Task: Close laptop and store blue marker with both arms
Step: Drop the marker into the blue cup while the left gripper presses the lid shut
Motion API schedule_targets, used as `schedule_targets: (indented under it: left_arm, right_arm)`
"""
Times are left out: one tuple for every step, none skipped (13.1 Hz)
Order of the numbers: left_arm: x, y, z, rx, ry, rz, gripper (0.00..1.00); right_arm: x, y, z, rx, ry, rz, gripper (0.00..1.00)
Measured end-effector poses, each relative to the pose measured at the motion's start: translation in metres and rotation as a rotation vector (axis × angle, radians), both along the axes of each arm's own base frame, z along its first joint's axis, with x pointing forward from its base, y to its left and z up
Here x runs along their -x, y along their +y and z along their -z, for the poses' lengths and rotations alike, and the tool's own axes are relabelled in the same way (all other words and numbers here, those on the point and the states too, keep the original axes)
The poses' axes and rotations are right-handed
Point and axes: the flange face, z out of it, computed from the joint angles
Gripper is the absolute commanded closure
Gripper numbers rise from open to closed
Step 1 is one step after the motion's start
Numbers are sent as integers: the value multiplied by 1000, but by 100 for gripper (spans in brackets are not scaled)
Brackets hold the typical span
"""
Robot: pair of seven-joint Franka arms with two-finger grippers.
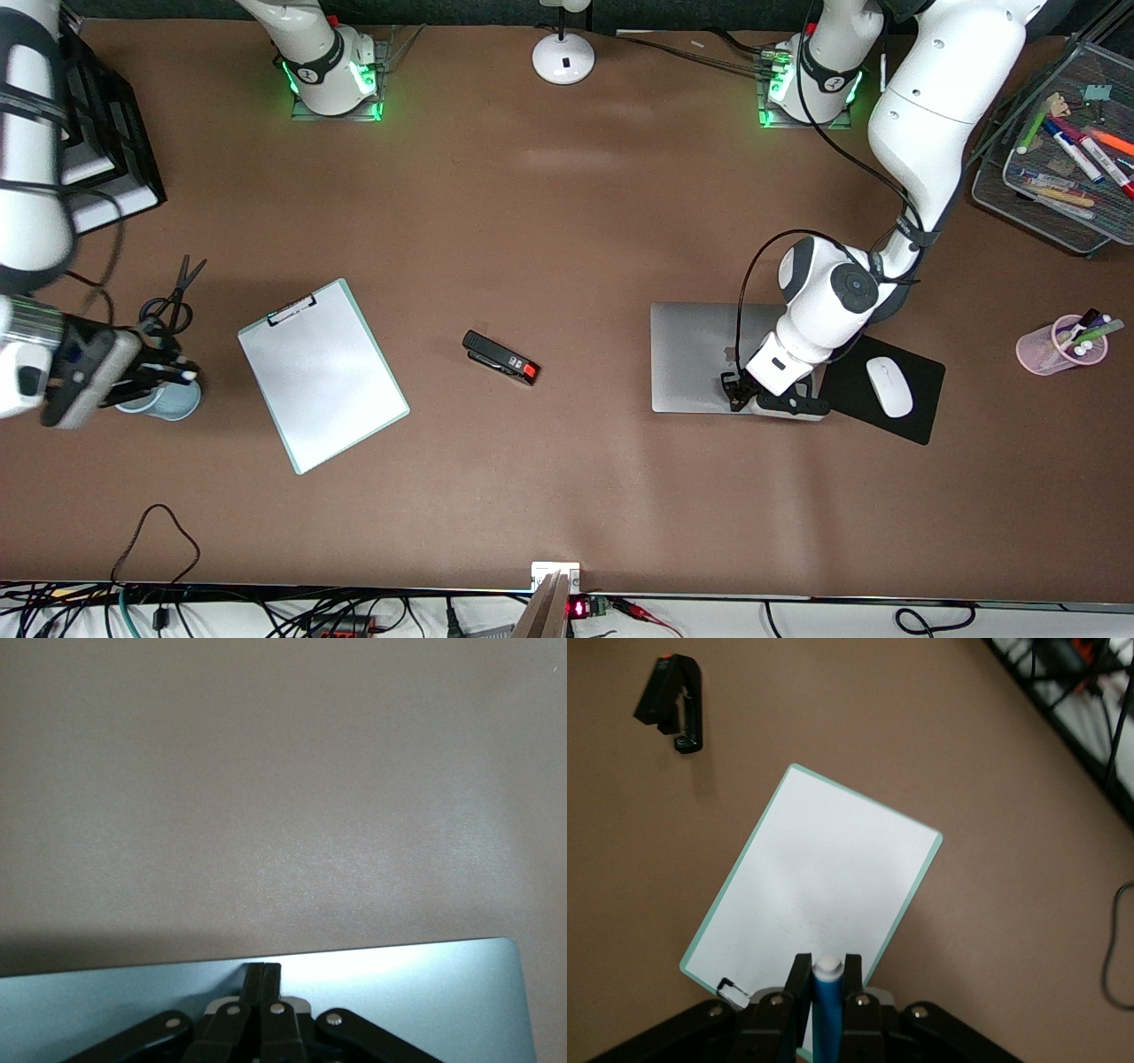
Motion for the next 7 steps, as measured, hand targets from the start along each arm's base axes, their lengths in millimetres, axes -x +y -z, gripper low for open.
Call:
schedule_targets:
  left_arm:
    - [-1,2,0,-3,2,-2,100]
    - [-2,4,-2,-9,16,1,100]
    - [-3,5,-8,-18,44,7,100]
    - [-4,5,-21,-31,77,16,100]
    - [-6,5,-40,-45,107,26,100]
    - [-5,6,-61,-61,137,36,100]
    - [-2,6,-84,-78,168,47,100]
  right_arm:
    - [0,-12,-5,-19,-35,-45,100]
    - [2,-26,-6,-45,-67,-86,100]
    - [3,-43,-5,-85,-107,-125,100]
    - [5,-62,-2,-132,-155,-160,100]
    - [8,-82,4,-170,-197,-187,100]
    - [11,-101,13,-201,-229,-209,100]
    - [15,-119,24,-240,-252,-225,100]
